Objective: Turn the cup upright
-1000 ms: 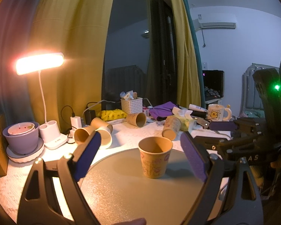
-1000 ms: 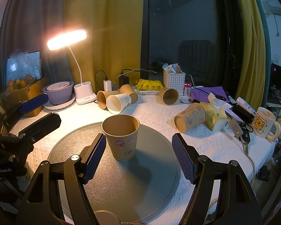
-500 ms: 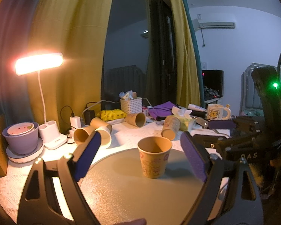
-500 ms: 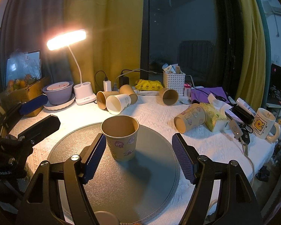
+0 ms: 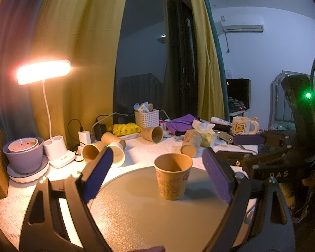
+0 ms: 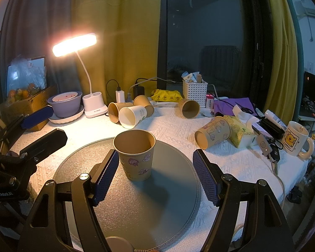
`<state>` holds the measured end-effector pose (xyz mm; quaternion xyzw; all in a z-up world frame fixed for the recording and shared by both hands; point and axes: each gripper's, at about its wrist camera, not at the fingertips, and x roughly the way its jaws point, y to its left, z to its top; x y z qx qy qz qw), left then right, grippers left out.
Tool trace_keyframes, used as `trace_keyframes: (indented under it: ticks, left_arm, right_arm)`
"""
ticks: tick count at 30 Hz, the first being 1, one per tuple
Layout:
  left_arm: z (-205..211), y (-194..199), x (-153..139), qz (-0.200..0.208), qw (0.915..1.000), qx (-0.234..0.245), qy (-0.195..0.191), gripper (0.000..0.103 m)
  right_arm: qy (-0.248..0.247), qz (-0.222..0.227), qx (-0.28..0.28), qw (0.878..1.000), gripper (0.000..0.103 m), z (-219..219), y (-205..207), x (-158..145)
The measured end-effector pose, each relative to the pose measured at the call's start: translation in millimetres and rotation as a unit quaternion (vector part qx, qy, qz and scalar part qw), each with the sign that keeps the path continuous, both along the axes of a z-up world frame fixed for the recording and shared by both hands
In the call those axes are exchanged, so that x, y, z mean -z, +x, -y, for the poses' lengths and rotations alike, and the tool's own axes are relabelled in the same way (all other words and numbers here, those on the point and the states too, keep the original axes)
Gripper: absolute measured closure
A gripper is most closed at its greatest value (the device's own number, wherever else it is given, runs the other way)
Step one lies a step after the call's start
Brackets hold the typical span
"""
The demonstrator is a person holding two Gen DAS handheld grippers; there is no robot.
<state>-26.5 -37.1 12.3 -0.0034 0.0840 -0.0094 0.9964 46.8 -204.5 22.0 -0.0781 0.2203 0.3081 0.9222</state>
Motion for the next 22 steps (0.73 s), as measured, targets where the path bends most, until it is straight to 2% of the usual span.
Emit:
trace_keyframes:
  ticks: [15, 22]
  left_arm:
    - [0.6, -0.3, 0.5, -0.003, 1.0000, 0.005, 0.004, 0.015]
    - [-0.3, -5.3, -0.9, 0.017, 0.9997, 0.014, 0.009, 0.015]
  right_arm:
    - [0.000, 0.001, -0.001, 1.000, 0.027, 1.0, 0.8, -0.4]
    - [0.001, 0.000, -0.001, 1.000, 0.027, 1.1, 0.7, -0.2]
